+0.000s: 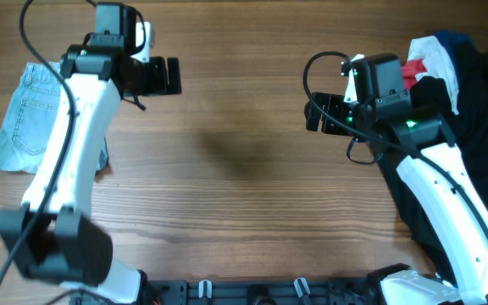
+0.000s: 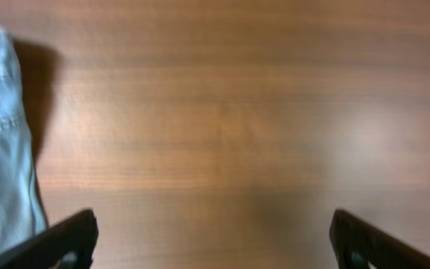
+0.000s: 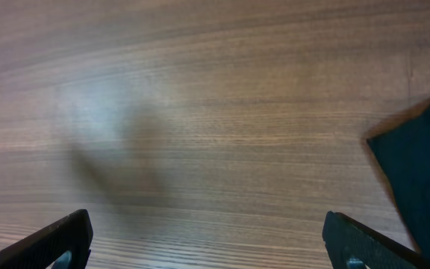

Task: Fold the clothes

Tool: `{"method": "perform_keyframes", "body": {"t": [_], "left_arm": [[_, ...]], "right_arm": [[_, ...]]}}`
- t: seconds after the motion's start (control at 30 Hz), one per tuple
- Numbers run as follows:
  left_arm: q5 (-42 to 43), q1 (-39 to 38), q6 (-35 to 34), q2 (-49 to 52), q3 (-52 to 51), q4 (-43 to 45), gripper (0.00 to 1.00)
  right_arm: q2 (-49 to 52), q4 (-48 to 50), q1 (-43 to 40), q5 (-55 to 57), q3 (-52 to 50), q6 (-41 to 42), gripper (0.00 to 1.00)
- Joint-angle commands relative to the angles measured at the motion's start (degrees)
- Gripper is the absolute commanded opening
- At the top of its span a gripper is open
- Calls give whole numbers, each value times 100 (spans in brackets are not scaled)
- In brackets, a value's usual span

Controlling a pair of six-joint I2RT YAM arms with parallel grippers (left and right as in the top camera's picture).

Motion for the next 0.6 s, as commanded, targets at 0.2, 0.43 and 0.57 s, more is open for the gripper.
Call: {"method": "perform_keyframes", "body": {"t": [0.2, 0.43, 0.57], "left_arm": [[39, 74, -459, -1456, 37, -2385, 100], [-175, 70, -540, -3322, -1025, -1572, 100], [-173, 70, -538, -4747, -2026, -717, 100]], "right_arm": [[-1609, -337, 0, 439, -22, 192, 100], [-3464, -800, 9, 1386, -221, 348, 100], [-4400, -605, 9, 1473, -981, 345, 100]]}}
